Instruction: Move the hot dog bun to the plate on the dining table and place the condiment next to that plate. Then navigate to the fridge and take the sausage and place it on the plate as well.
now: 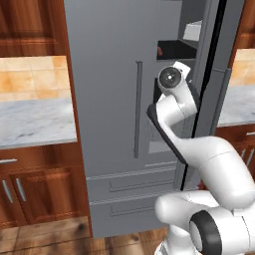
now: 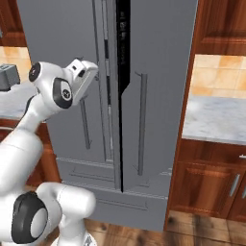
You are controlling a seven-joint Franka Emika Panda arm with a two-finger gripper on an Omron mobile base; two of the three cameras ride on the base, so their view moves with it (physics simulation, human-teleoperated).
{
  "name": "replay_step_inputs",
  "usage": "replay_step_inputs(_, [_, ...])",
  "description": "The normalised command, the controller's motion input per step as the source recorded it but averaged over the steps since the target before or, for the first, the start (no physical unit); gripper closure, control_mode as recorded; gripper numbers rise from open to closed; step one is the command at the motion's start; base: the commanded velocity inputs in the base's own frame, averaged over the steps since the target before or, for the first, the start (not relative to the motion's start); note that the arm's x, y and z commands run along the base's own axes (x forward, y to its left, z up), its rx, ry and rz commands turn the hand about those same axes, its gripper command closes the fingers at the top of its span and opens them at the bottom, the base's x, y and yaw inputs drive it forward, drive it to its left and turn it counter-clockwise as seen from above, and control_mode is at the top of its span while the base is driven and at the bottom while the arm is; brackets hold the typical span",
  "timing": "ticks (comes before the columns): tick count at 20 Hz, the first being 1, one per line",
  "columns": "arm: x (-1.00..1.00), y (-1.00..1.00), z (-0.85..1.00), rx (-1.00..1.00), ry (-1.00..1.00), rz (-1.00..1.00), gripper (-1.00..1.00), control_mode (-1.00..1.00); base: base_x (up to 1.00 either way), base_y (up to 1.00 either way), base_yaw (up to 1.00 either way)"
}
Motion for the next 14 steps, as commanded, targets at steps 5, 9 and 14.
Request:
replay_step_inputs(5, [0.76,-0.31,0.0,-0.07,0.12,-0.1,-1.0,-1.0,0.0,0.0,0.0])
replay_step_inputs(9, [0.49,-0.52,0.0,-0.02,0.06,-0.06,-1.0,-1.0,0.0,0.0,0.0])
replay_step_inputs(14, [0.08,-0.67,0.0,0.0,0.01,-0.03,-1.0,-1.0,0.0,0.0,0.0])
